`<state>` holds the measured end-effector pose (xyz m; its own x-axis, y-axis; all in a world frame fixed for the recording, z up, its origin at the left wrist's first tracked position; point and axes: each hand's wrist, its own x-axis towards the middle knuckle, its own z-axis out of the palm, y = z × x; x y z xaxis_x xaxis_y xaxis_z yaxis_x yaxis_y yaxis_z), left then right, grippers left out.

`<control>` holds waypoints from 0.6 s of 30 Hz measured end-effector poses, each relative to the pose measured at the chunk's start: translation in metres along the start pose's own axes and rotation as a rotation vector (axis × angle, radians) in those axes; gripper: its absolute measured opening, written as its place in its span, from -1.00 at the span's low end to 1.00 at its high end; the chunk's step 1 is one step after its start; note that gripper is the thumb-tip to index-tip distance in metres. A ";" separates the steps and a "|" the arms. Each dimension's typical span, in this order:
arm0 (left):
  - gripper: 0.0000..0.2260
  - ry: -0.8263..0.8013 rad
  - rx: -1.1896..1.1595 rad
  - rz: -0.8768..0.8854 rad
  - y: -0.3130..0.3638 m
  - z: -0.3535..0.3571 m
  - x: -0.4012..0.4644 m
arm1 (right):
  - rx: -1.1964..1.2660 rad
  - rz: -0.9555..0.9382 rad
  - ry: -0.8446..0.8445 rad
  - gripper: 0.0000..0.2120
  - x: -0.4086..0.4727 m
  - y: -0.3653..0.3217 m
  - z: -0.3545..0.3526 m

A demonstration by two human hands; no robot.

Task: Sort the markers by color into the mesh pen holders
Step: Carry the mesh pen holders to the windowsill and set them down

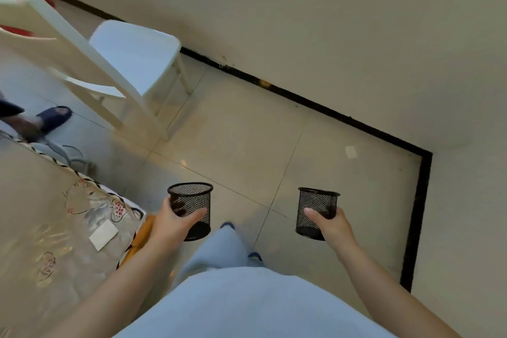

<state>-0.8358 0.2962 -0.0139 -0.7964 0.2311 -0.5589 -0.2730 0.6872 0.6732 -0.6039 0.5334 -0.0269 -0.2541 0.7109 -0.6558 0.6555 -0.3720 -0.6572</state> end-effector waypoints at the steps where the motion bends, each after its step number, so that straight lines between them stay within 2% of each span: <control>1: -0.41 0.003 -0.003 -0.017 0.006 -0.001 0.015 | -0.003 -0.007 -0.017 -0.47 0.016 -0.016 0.005; 5: -0.38 -0.005 -0.014 -0.063 0.034 -0.002 0.082 | -0.033 -0.004 -0.053 -0.47 0.077 -0.072 0.026; 9: -0.32 -0.055 0.018 -0.103 0.090 -0.008 0.156 | -0.049 0.039 -0.028 -0.48 0.125 -0.129 0.040; 13: -0.30 -0.093 0.097 -0.034 0.166 -0.011 0.240 | -0.011 0.032 -0.013 -0.52 0.176 -0.191 0.058; 16: -0.29 -0.085 0.136 0.008 0.222 -0.012 0.291 | 0.027 0.013 -0.017 -0.66 0.207 -0.237 0.074; 18: -0.27 -0.077 0.118 0.020 0.257 -0.010 0.320 | 0.030 0.017 -0.028 -0.69 0.231 -0.270 0.085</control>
<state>-1.1664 0.5404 -0.0150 -0.7559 0.2948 -0.5846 -0.1888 0.7569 0.6257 -0.8999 0.7472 -0.0324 -0.2630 0.6871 -0.6773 0.6384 -0.4024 -0.6562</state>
